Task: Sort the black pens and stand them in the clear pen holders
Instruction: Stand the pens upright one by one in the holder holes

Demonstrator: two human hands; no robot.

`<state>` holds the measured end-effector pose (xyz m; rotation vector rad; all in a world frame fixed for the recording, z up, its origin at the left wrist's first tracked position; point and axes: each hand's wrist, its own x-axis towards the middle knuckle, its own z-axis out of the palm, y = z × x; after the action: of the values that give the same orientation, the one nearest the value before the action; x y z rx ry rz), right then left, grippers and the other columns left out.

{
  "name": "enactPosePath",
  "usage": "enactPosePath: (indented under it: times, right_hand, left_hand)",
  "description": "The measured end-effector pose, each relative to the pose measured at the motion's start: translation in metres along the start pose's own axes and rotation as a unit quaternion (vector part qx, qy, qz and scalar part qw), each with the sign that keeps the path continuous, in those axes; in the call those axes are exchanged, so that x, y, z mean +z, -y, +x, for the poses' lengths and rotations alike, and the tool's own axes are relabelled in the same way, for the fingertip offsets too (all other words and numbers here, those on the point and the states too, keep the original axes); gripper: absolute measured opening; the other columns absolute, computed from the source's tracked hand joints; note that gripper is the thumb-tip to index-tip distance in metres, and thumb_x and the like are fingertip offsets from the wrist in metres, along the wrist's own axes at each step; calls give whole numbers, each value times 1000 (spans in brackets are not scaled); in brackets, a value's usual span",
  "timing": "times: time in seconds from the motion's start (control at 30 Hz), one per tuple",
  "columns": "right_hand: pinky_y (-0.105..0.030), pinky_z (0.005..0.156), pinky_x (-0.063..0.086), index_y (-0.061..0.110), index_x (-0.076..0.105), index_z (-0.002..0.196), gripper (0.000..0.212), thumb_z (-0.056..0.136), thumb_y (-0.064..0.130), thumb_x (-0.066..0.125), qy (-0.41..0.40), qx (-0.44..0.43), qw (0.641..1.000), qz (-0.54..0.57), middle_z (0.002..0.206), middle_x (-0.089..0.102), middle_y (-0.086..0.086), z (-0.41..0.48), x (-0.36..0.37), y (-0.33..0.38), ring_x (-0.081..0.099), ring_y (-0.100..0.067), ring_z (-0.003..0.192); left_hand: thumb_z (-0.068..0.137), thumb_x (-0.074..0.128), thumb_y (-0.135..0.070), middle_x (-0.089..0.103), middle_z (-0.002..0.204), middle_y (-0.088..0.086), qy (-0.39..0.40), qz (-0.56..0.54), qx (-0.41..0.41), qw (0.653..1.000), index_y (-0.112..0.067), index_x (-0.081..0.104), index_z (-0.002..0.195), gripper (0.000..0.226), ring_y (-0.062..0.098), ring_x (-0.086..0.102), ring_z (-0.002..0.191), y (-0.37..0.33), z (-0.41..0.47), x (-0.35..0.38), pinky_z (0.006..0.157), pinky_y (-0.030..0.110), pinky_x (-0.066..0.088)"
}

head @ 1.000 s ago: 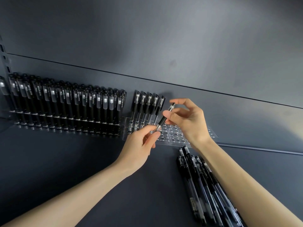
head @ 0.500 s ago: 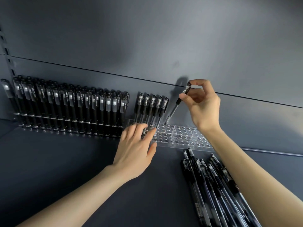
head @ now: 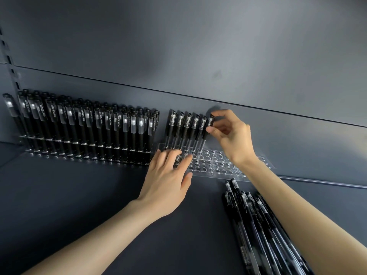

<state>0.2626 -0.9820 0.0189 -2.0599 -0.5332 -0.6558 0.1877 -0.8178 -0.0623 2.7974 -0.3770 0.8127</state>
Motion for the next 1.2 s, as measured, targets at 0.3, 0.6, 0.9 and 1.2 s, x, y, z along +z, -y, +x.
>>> enactPosePath:
  times: [0.3,0.6,0.9,1.2]
  right_hand:
    - [-6,71,44,19,62,109,27,85,10,69,7,2,999,-40,81,66,3,-4,-2,1,61,-7,73]
    - [-2,69,42,14,64,104,14,90,14,63,7,5,999,-53,81,64,7,-28,-23,2,58,4,73]
    - [-27,83,49,12,69,94,10,91,16,60,137,18,984,-114,92,68,1,-93,-90,-31,63,-16,84]
    - [-40,117,9,34,29,145,49,98,48,33,347,18,916,-200,156,22,7,-144,-126,-57,11,-18,145]
  left_hand:
    - [87,35,-39,58,113,7,-1,5,3,1000,-15,60,122,49,24,44,105,-1,0,-1,99,50,41]
    - [85,35,-38,61,109,7,42,37,31,998,-11,68,102,46,30,58,101,-20,-3,-15,85,45,49]
    - [95,28,-57,52,115,-1,174,-33,-57,983,-16,50,116,51,18,47,109,-114,-25,-22,90,32,42]
    - [91,52,-50,48,128,9,191,-125,-269,936,-6,38,133,62,26,52,114,-167,-27,-23,87,32,44]
